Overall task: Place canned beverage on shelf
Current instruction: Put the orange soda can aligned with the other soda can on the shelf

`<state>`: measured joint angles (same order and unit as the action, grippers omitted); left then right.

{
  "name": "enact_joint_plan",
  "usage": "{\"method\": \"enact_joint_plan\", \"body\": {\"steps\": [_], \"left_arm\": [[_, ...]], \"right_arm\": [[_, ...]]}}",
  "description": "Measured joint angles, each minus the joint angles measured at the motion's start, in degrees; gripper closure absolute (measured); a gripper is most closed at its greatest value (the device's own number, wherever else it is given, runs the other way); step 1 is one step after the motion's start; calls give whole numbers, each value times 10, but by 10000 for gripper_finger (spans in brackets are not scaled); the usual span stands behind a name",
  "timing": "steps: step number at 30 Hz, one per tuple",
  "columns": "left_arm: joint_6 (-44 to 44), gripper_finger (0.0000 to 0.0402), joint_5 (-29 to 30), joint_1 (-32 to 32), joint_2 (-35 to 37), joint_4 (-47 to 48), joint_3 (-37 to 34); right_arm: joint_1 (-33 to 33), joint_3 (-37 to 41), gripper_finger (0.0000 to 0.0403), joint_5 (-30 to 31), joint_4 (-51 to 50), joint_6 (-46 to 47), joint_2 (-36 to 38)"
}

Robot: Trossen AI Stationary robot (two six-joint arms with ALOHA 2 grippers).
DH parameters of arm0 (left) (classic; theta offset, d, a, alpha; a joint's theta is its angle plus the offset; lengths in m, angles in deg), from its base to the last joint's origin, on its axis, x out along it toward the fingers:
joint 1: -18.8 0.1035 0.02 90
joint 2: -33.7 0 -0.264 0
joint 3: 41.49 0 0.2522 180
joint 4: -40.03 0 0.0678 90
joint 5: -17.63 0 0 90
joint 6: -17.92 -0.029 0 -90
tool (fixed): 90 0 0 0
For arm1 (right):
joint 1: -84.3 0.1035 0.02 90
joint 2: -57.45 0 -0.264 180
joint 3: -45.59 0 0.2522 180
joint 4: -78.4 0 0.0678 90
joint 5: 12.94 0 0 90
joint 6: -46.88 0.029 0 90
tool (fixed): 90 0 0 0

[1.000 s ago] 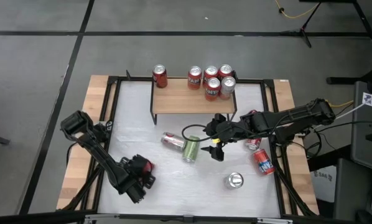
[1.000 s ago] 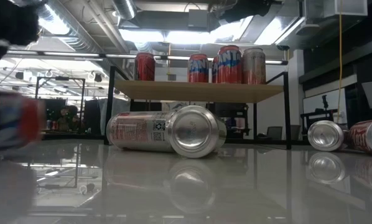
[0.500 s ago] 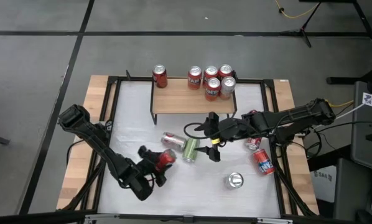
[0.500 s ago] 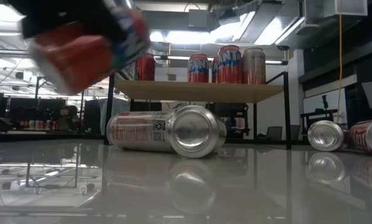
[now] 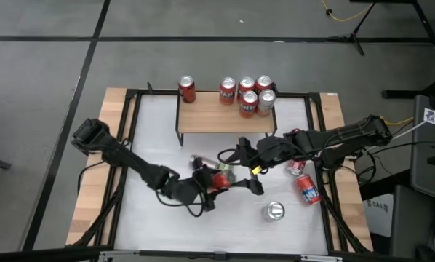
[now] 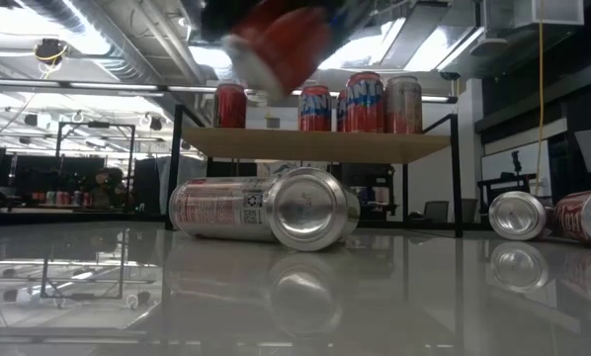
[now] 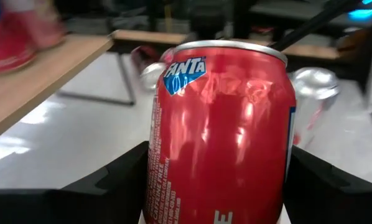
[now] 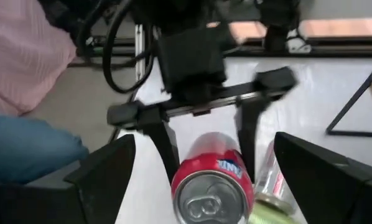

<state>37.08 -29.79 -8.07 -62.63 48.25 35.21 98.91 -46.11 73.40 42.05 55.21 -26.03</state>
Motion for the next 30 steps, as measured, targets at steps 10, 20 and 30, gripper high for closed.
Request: {"method": "enact_joint_plan", "body": {"steps": [10, 20, 30], "left_arm": [[-80, 118, -104, 50, 0, -69, 0], [-83, 116, -144, 72, 1, -90, 0], [-45, 116, -149, 83, 1, -106, 0]], "right_arm": [[1, 0, 31, -5, -93, -9, 0], [1, 0, 31, -5, -125, -57, 0], [1, 0, 31, 25, -131, -73, 0]]}}
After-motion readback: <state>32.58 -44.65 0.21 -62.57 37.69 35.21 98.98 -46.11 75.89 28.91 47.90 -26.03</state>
